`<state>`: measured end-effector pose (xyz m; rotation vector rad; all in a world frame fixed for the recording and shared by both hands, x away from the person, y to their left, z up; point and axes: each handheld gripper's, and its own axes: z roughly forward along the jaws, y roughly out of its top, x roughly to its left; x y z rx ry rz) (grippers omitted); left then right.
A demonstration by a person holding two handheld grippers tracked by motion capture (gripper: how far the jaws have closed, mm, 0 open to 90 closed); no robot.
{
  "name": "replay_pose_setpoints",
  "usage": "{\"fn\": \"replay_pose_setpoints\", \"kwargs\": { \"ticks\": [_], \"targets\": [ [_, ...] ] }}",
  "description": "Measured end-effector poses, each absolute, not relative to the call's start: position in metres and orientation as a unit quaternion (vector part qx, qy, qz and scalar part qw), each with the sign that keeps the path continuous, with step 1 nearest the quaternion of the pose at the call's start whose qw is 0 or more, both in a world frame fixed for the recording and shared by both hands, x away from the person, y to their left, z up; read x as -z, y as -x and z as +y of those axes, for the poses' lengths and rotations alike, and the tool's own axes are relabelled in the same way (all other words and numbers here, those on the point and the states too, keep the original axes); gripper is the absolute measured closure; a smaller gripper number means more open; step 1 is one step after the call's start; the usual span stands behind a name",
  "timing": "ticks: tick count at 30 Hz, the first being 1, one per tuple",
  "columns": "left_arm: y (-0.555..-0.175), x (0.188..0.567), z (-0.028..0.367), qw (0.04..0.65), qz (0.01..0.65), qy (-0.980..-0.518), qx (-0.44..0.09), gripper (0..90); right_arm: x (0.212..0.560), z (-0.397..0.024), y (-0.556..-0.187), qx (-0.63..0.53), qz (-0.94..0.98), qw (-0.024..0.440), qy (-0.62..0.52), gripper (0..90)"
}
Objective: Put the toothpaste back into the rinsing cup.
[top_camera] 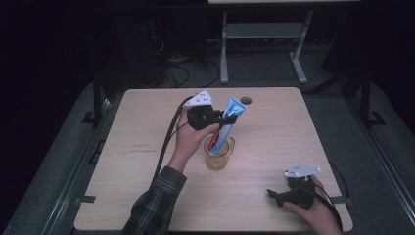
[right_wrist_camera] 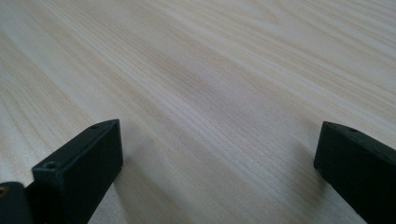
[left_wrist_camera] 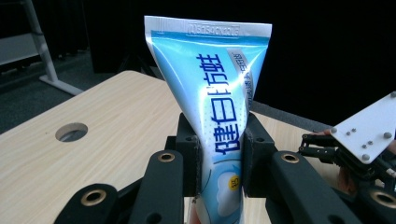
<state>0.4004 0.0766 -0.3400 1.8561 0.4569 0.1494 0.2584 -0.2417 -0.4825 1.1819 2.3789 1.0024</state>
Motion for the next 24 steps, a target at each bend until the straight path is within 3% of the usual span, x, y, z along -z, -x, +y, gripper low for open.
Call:
{"fn": "replay_pose_setpoints", "kwargs": {
  "ticks": [24],
  "targets": [
    [-0.394, 0.365, 0.084, 0.571, 0.199, -0.794, -0.061, 72.1, 0.483, -0.242, -0.258, -0.35, 0.828, 0.15, -0.412, 0.5]
  ]
}}
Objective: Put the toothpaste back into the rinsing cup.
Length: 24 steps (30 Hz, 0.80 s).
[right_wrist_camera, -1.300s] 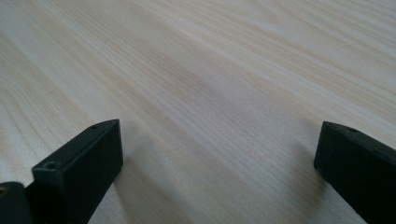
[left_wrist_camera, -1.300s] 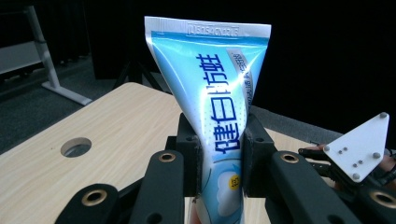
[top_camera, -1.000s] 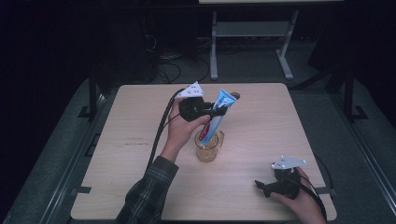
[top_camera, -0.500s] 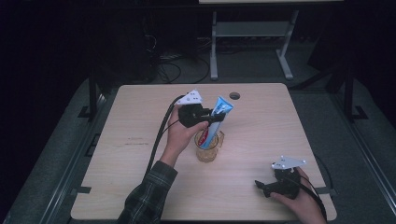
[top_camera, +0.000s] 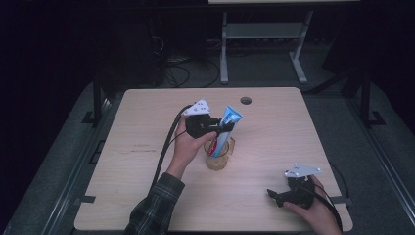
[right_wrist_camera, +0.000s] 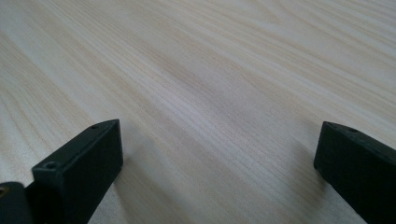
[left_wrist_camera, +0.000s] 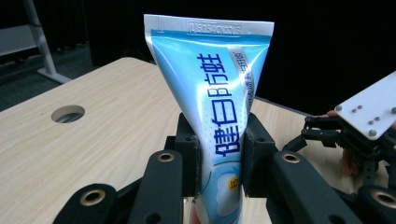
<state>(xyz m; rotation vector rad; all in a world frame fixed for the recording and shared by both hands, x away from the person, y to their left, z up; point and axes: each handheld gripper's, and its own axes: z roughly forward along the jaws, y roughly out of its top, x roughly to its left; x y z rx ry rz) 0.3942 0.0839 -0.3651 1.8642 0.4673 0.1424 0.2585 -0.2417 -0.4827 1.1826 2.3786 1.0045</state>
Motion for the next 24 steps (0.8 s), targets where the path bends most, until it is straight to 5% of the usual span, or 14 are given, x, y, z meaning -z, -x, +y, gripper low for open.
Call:
{"fn": "replay_pose_setpoints", "kwargs": {
  "ticks": [24],
  "targets": [
    [-0.388, 0.382, 0.09, 0.555, 0.203, -0.804, -0.058, 71.1, 0.483, -0.242, -0.259, -0.349, 0.828, 0.151, -0.412, 0.5]
  ]
}}
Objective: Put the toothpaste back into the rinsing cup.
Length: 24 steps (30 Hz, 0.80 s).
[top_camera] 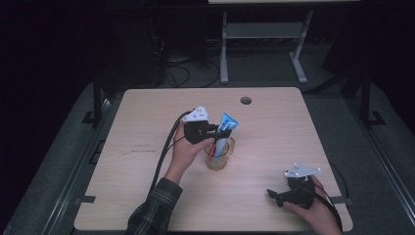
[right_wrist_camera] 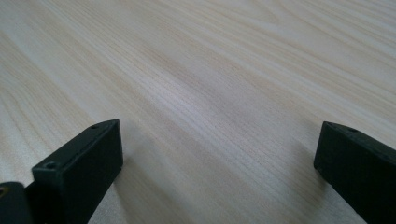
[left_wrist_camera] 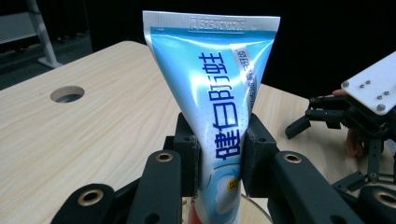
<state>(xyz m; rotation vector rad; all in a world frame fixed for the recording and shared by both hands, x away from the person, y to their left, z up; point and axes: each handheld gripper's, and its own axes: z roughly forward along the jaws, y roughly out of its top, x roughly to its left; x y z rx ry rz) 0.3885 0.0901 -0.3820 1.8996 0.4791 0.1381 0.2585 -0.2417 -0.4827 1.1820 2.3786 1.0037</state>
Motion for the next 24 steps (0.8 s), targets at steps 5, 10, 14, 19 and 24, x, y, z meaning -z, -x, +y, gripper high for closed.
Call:
{"fn": "replay_pose_setpoints", "kwargs": {
  "ticks": [5, 10, 14, 19, 24],
  "targets": [
    [-0.387, 0.384, 0.092, 0.556, 0.205, -0.803, -0.057, 70.8, 0.483, -0.242, -0.259, -0.349, 0.828, 0.15, -0.412, 0.5],
    [-0.388, 0.384, 0.095, 0.556, 0.204, -0.803, -0.058, 69.7, 0.483, -0.242, -0.259, -0.35, 0.828, 0.151, -0.412, 0.5],
    [-0.389, 0.384, 0.097, 0.547, 0.207, -0.808, -0.065, 58.0, 0.483, -0.242, -0.259, -0.349, 0.828, 0.151, -0.412, 0.5],
    [-0.389, 0.385, 0.1, 0.537, 0.21, -0.814, -0.065, 46.7, 0.483, -0.242, -0.259, -0.35, 0.828, 0.151, -0.411, 0.5],
    [-0.389, 0.381, 0.106, 0.533, 0.217, -0.815, -0.067, 39.7, 0.483, -0.242, -0.258, -0.35, 0.828, 0.151, -0.412, 0.5]
  ]
}}
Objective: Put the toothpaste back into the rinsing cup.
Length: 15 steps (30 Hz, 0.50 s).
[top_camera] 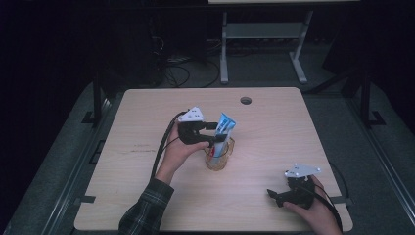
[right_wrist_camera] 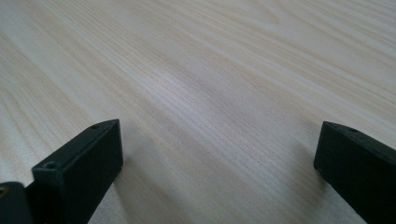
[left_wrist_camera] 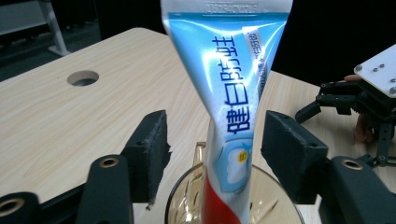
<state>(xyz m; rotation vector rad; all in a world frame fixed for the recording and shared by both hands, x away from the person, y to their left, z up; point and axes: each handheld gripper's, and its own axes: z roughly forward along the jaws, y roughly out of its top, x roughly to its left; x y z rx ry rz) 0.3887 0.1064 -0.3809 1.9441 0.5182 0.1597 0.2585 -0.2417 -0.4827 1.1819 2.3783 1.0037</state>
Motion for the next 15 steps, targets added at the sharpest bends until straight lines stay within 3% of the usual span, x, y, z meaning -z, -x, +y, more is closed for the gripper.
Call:
{"fn": "replay_pose_setpoints", "kwargs": {
  "ticks": [15],
  "targets": [
    [-0.382, 0.37, 0.139, 0.502, 0.239, -0.827, -0.082, 36.1, 0.483, -0.242, -0.261, -0.349, 0.83, 0.15, -0.409, 0.5]
  ]
}}
